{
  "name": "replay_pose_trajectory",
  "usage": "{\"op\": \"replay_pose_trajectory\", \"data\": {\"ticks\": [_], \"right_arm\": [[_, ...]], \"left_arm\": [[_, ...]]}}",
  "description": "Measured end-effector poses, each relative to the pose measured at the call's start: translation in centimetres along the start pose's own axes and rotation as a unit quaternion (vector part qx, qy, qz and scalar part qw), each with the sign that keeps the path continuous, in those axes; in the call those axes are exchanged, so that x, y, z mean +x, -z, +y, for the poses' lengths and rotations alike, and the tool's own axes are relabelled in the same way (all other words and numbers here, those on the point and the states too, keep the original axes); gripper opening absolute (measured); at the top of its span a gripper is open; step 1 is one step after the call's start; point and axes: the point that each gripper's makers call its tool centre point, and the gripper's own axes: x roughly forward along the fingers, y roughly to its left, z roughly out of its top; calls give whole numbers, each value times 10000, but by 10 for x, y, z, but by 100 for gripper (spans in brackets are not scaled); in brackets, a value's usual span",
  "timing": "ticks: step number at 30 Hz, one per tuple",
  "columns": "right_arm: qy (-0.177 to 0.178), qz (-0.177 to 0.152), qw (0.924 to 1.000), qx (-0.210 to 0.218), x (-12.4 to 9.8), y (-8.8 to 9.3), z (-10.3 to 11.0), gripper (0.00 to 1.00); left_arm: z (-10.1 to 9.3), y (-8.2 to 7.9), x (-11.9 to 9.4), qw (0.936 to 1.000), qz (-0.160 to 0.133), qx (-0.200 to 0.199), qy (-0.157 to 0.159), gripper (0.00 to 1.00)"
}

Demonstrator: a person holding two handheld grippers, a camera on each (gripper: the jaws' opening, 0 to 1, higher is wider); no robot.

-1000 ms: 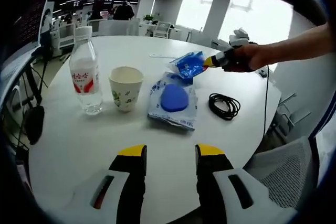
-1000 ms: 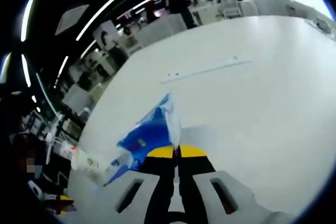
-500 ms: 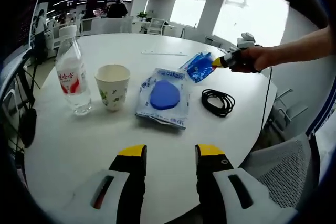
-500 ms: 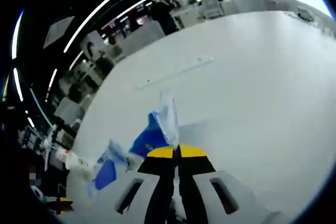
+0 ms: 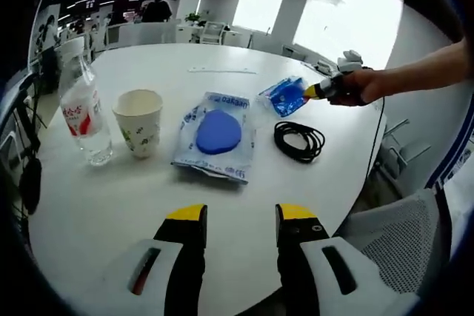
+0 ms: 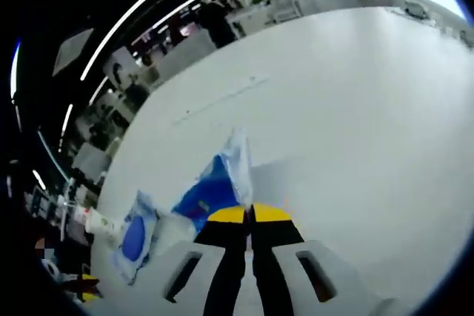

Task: Arrange the tabletop items into an orderly group along one side of the table until the central work area is clear of visible clutter.

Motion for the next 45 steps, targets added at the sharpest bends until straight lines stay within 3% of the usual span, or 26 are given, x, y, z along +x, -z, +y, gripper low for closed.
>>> {"op": "replay_pose_trajectory", "data": {"ticks": [11, 17, 31, 45], "right_arm": [[-39, 183, 9998, -24, 7, 15, -6, 0], [-72, 430, 9982, -419, 11, 26, -6, 0], [-30, 487, 9981, -372, 17, 27, -12, 2], [-56, 504, 9982, -333, 8, 27, -18, 7]], "left_arm": [[0, 4, 0, 9998, 43, -155, -97, 35], [0, 6, -1, 9995, 38, -260, -161, 35], [4, 12, -1, 9977, 30, -600, -323, 33], [6, 10, 1, 9958, -32, -828, -378, 33]]}}
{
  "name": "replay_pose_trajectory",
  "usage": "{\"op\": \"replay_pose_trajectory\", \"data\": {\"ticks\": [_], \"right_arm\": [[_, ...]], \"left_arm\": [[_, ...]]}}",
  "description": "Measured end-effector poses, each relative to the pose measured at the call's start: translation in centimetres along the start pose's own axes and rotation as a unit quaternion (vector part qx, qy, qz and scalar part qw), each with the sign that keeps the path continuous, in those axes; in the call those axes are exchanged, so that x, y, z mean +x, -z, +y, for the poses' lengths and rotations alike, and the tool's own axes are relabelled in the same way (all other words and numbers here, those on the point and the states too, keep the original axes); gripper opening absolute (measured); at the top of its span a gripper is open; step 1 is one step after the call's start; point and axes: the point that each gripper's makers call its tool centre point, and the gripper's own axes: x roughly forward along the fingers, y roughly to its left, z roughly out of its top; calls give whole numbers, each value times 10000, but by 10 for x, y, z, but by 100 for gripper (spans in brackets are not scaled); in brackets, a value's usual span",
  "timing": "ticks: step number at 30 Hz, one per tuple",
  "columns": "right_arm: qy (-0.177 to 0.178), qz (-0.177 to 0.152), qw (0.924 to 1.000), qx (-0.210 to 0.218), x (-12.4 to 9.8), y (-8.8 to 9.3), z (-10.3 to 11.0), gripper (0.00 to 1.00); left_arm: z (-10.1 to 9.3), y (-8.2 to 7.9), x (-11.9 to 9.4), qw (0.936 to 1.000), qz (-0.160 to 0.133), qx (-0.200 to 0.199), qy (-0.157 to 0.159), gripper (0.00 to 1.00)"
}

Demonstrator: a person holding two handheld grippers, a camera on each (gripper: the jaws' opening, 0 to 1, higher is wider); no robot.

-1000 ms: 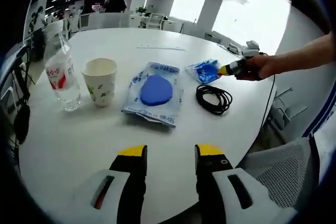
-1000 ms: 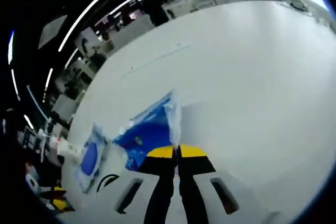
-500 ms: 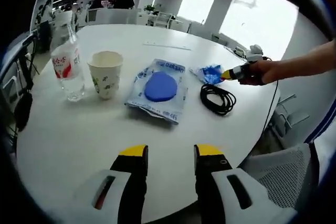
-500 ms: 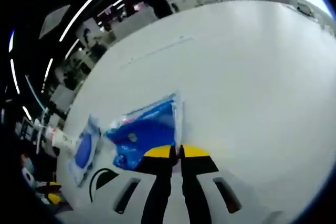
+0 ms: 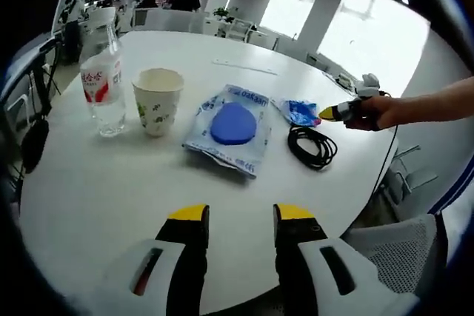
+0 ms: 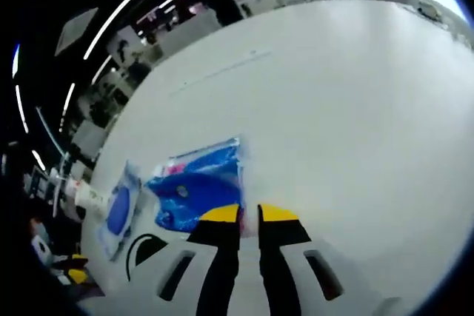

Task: Arrange the tabletop items into an orderly group along one side of the table until the central work area is clear of visible clutter.

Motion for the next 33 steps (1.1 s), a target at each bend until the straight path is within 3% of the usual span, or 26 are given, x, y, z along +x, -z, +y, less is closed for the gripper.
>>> {"op": "replay_pose_trajectory", "data": {"ticks": [26, 33], "right_arm": [[-88, -175, 9998, -82, -10, -10, 10, 7], [-321, -115, 9989, -331, -1, -12, 38, 7]], "left_arm": [[7, -18, 8, 9986, -165, -504, -77, 32], [8, -21, 15, 9971, -165, -715, -193, 31]]}}
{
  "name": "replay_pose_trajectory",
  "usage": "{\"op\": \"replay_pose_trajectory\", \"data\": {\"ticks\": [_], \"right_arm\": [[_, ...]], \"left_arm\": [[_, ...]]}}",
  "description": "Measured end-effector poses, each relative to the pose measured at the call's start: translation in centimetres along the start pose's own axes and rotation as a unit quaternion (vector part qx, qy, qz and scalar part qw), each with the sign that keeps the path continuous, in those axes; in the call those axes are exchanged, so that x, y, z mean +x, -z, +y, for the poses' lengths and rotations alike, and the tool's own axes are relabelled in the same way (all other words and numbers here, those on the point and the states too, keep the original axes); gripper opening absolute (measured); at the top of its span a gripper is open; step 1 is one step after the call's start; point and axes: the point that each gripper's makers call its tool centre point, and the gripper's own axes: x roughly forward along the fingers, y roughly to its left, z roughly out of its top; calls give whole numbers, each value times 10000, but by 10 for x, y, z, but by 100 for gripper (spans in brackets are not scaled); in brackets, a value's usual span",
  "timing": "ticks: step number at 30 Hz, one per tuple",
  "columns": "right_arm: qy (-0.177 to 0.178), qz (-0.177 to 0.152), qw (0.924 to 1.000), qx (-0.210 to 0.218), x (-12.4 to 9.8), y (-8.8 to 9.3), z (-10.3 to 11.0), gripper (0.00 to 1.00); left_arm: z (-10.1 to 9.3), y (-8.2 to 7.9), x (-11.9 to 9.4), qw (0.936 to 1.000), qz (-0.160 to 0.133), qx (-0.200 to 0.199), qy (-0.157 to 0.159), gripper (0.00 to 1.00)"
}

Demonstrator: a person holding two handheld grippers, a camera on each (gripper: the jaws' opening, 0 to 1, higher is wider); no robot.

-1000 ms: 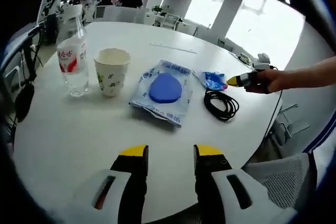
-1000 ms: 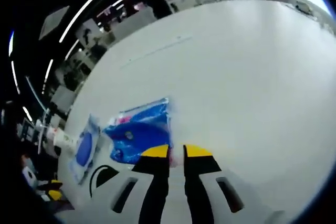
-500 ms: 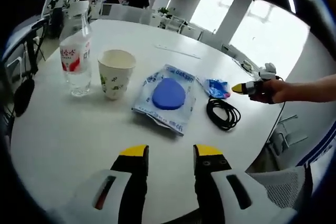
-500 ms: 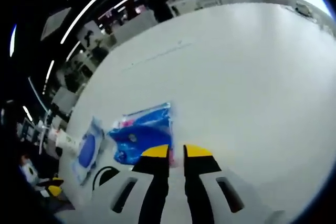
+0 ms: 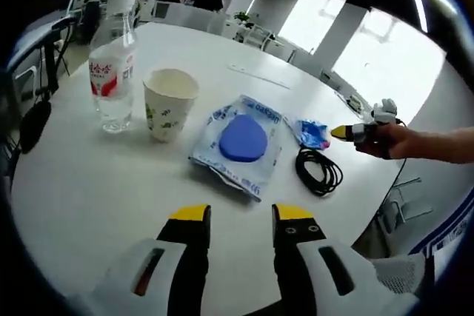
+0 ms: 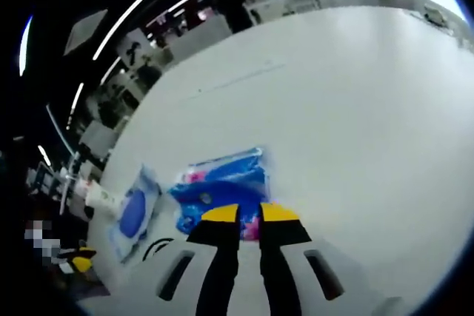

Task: Arrange the tabletop items into an orderly group along one side of the table until the central work area is clear of visible clutter.

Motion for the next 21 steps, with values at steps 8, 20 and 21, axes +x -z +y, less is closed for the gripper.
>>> {"op": "replay_pose_trajectory", "data": {"ticks": [8, 20, 21], "right_arm": [[-453, 130, 9956, -815, 17, -15, 45, 8], [-1276, 932, 9661, -2040, 48, 12, 106, 20], [-1285, 949, 9656, -2054, 50, 13, 109, 20]], "left_arm": [[10, -5, 8, 9978, -81, -603, -270, 31], [12, -6, 17, 9885, -171, -1461, -360, 32], [12, -5, 17, 9878, -174, -1509, -353, 32]]}}
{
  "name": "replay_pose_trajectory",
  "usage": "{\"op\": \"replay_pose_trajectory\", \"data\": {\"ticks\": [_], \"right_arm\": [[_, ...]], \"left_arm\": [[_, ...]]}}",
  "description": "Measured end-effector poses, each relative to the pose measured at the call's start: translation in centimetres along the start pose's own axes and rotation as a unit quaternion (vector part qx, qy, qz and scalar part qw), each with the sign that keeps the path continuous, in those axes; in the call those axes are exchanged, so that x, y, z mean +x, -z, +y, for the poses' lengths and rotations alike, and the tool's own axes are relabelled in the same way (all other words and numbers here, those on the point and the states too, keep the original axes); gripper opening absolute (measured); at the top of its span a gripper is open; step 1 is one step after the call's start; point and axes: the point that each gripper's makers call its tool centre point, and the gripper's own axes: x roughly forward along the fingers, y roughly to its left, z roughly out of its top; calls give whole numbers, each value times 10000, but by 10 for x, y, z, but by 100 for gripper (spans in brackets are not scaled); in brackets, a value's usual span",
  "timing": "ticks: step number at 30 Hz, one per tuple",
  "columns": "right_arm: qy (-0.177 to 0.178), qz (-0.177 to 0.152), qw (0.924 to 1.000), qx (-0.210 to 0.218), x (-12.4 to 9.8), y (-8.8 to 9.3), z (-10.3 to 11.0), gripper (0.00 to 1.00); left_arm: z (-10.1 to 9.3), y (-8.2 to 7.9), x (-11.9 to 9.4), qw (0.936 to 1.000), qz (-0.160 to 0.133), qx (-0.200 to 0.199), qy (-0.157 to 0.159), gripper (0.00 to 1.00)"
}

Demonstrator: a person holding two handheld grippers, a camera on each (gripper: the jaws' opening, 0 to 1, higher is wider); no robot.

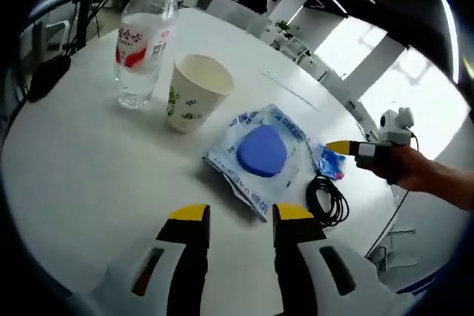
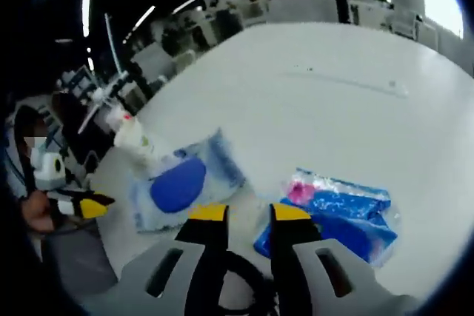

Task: Arrange the tabletop items into an orderly group along one side of the table until the central work area is clear of visible clutter.

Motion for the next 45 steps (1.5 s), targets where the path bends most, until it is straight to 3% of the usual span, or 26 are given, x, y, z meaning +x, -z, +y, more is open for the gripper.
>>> {"op": "replay_pose_trajectory", "data": {"ticks": [4, 11, 21, 25, 30, 36, 45], "right_arm": [[-87, 58, 9999, -112, 5, -3, 4, 21], [-179, 182, 9990, -370, 15, -6, 9, 23], [-210, 319, 9969, -681, 28, -14, 8, 24], [-247, 362, 9946, -939, 29, -18, 16, 19], [-315, 486, 9876, -1461, 36, -22, 25, 21], [-277, 555, 9837, -1686, 48, -30, 25, 24], [-307, 783, 9814, -1725, 56, -24, 27, 27]], "left_arm": [[-1, 3, 0, 10000, 27, 41, -18, 32], [-1, 10, 5, 9994, 70, -327, -1, 32], [-8, 10, 13, 9921, 36, -1250, 23, 32], [-9, 10, 16, 9911, 53, -1327, 4, 32], [-13, 9, 21, 9901, 63, -1405, 12, 31], [-14, 10, 26, 9893, 101, -1452, -41, 30], [-14, 14, 33, 9885, 165, -1500, -98, 28]]}}
